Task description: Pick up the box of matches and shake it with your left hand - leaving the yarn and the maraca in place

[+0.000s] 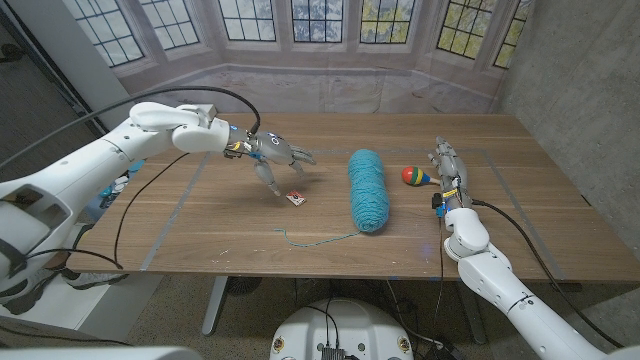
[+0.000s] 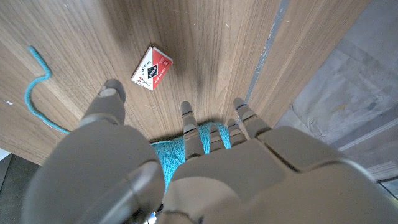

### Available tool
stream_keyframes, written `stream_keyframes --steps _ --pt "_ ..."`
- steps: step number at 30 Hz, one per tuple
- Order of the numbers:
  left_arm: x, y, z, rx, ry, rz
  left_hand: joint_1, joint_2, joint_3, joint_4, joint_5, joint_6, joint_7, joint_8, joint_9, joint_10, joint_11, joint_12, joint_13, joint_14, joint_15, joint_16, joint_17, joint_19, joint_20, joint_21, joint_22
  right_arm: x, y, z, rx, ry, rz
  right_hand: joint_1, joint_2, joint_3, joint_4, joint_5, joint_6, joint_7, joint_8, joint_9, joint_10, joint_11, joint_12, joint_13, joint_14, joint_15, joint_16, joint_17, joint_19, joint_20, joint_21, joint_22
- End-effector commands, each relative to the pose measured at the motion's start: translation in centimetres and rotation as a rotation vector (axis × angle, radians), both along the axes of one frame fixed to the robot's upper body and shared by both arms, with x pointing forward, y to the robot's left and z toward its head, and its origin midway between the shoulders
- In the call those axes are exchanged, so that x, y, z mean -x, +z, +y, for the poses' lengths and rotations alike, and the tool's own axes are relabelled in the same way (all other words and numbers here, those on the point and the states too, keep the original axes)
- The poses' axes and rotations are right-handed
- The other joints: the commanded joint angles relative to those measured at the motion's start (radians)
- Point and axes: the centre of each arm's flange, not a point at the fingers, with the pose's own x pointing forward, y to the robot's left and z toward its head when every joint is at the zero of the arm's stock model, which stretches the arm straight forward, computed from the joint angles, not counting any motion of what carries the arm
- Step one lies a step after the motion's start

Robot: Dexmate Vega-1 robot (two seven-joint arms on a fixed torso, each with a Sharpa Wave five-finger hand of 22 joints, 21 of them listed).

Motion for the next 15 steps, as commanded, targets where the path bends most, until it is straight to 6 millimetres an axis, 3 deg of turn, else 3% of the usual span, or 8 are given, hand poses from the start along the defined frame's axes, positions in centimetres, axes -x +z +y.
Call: stream_keyframes --steps 1,15 --pt "0.3 -0.9 0.7 0.033 -0.007 -0.049 0.101 0.089 0.004 -0.002 -0.003 0.017 0.004 0.008 0.004 0.013 -0.003 0.006 0.005 0.013 0.002 0.004 0.004 0.018 -0.002 0.004 0.004 -0.2 -0.1 -0.1 -0.01 0.007 -0.005 0.001 0.009 0.004 -0.008 0.0 0.012 0.0 0.007 0.005 0.008 0.004 0.007 0.004 0.007 -0.019 0.004 0.006 0.011 -0.076 0.004 0.002" --pt "0.4 -2.3 1.9 0.081 -0.033 -0.083 0.124 0.092 0.004 -0.003 -0.011 0.057 0.012 0.016 0.009 0.04 -0.002 0.01 0.006 0.047 -0.009 0.006 0.004 0.04 -0.003 0.006 0.005 -0.3 -0.2 -0.1 -0.02 0.009 -0.014 0.001 0.011 0.006 -0.01 0.0 0.014 0.001 0.007 0.005 0.012 0.004 0.008 0.004 0.008 -0.021 0.005 0.006 0.013 -0.077 0.004 0.002"
